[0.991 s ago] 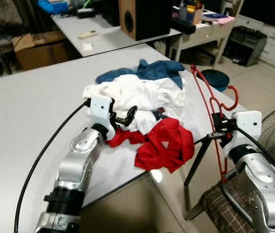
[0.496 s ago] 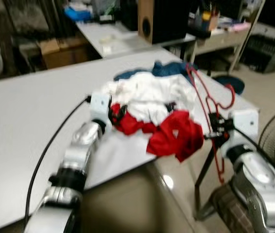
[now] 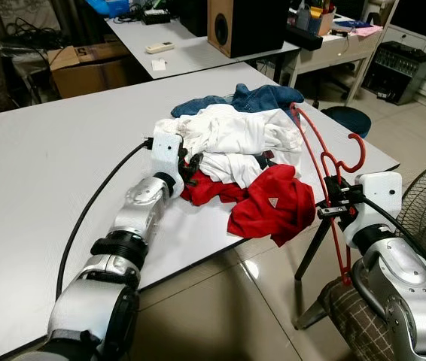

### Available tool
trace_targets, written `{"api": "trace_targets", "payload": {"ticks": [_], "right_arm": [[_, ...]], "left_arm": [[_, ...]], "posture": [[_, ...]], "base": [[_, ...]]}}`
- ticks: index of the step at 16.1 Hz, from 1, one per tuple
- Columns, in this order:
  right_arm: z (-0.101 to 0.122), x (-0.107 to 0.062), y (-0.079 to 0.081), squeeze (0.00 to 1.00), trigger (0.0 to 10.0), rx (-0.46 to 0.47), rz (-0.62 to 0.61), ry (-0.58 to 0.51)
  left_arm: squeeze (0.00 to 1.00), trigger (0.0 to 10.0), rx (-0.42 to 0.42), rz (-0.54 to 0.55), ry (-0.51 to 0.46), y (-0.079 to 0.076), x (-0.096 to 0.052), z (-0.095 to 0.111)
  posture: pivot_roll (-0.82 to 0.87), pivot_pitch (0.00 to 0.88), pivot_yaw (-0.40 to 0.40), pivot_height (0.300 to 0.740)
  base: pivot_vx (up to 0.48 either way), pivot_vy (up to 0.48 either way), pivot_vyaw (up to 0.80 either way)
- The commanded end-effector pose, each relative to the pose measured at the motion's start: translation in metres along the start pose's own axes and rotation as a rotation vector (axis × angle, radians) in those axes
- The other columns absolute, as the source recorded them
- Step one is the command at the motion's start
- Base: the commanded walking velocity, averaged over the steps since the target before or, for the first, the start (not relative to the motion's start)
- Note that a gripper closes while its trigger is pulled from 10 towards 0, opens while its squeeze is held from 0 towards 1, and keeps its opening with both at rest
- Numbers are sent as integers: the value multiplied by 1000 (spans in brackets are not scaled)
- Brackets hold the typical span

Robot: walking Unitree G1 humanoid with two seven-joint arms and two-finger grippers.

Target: Hang hanger

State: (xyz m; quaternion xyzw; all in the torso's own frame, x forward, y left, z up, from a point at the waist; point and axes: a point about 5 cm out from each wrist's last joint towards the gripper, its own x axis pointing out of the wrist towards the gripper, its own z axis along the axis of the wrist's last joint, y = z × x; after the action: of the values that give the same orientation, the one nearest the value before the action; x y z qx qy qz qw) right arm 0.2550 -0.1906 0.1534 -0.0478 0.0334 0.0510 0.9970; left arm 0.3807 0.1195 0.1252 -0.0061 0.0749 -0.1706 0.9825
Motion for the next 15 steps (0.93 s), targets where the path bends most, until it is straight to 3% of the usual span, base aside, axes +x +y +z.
{"api": "trace_targets", "payload": {"ticks": [1, 4, 7, 9, 10, 15], "right_arm": [[4, -3, 0, 0, 10000, -8, 2, -11], [6, -3, 0, 0, 10000, -16, 8, -8], [7, -5, -1, 0, 10000, -24, 6, -7], [9, -8, -2, 0, 10000, -30, -2, -7], [10, -11, -3, 0, 10000, -33, -10, -6], [11, -27, 3, 0, 10000, -67, 32, 19]], "left_arm": [[0, 10000, 24, 32, -2, 3, 2, 4], [0, 10000, 38, 89, 0, 6, 6, 8], [0, 10000, -78, 8, -24, -9, 11, 12], [0, 10000, -97, -8, -23, -13, 13, 12], [1000, 10000, -95, 19, -24, -11, 13, 13], [1000, 10000, 64, 139, -62, 2, 12, 22]], "posture": [[-156, 0, 30, 740], [-170, 0, 28, 740], [-199, 0, 43, 740], [-216, 0, 54, 740], [-233, 3, 61, 740], [-272, 114, 67, 740]], "base": [[0, 0, 0], [0, 0, 0], [0, 0, 0], [0, 0, 0], [0, 0, 0], [0, 0, 0]]}}
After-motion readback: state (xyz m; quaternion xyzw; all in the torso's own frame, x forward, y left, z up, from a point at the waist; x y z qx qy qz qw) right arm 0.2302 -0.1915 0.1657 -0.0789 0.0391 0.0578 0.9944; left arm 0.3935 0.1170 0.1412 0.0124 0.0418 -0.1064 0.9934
